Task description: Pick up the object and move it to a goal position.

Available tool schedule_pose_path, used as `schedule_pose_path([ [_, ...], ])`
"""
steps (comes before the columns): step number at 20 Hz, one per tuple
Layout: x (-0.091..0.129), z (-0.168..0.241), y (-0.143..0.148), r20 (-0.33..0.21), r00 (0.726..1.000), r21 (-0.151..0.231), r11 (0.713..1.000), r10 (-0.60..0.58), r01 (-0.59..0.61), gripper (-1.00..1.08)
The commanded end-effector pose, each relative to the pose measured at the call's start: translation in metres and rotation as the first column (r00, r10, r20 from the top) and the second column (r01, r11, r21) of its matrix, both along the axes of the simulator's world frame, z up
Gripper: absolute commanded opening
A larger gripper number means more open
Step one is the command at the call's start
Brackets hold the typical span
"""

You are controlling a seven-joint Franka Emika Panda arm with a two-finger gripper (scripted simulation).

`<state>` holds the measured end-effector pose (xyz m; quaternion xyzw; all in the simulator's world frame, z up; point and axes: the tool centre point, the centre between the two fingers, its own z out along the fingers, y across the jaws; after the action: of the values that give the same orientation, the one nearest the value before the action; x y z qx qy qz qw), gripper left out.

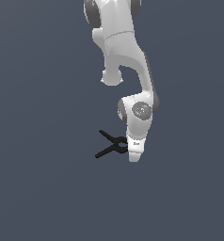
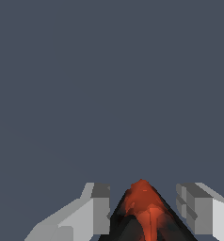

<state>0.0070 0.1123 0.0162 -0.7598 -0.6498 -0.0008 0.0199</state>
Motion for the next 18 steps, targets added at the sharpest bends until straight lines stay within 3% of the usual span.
schedule_pose_path([
  [1, 0.0, -0.001, 0.0, -0.001, 1.0, 0.0, 1.0, 0.0, 0.0, -1.0],
  [10, -0.004, 0.007, 0.0, 0.0, 1.0, 0.0, 1.0, 0.0, 0.0, -1.0],
  [18, -0.022, 0.039, 0.0, -0.001, 1.0, -0.002, 1.0, 0.0, 0.0, -1.0],
])
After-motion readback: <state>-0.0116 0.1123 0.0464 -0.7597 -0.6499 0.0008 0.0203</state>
